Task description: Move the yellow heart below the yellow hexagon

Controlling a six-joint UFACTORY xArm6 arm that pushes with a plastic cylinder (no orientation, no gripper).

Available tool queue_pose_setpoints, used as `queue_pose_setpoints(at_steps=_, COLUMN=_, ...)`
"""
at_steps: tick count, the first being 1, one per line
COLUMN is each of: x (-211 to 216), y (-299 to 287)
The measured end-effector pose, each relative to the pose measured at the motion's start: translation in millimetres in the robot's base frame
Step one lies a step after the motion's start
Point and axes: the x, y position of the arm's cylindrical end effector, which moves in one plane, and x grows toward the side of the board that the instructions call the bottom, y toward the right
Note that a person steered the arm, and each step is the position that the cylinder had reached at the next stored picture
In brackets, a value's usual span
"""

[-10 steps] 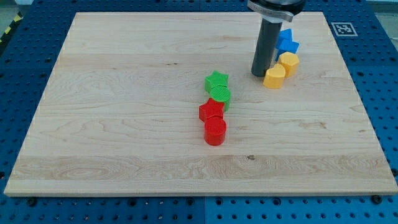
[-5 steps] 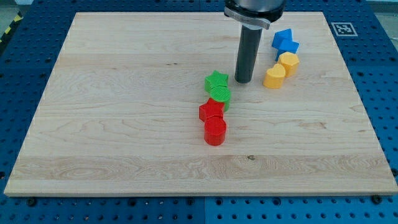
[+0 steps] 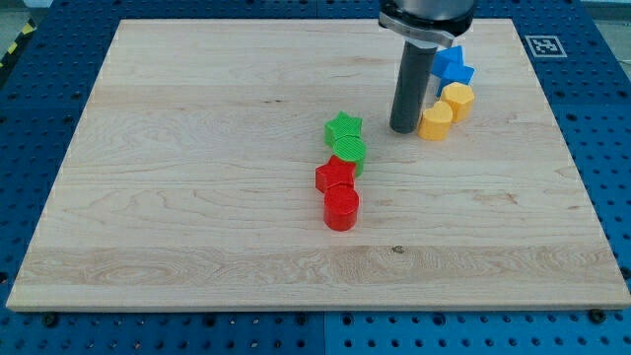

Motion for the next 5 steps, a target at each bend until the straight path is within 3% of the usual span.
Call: queue_pose_setpoints(at_steps=5, x=5.9, y=20.8)
